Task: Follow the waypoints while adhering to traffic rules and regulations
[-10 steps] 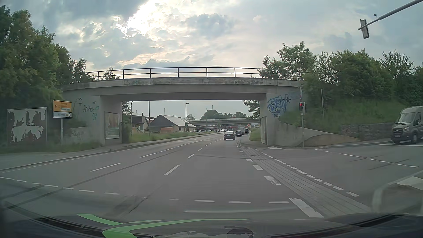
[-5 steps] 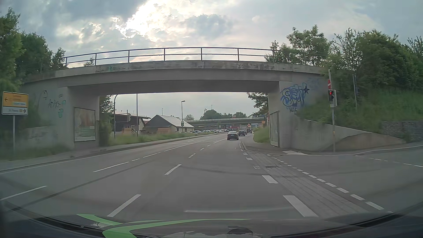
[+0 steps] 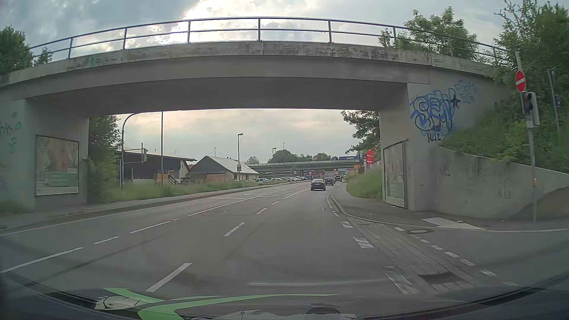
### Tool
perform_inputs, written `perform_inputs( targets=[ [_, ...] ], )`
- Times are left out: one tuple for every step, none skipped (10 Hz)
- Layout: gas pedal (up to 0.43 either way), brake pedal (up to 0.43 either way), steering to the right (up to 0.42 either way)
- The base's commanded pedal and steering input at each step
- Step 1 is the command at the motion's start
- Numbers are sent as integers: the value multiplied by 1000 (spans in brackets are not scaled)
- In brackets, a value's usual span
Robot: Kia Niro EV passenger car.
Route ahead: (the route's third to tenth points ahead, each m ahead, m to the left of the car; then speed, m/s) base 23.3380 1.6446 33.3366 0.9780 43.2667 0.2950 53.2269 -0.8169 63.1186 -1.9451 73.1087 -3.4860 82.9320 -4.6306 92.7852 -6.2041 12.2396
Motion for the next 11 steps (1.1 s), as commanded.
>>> perform_inputs(
  targets=[
    [130, 0, 2],
    [130, 0, 3],
    [130, 0, 3],
    [130, 0, 4],
    [130, 0, 4],
    [130, 0, 9],
    [130, 0, 12],
    [130, 0, 13],
    [130, 0, 14],
    [130, 0, 16],
    [130, 0, 16]
  ],
)
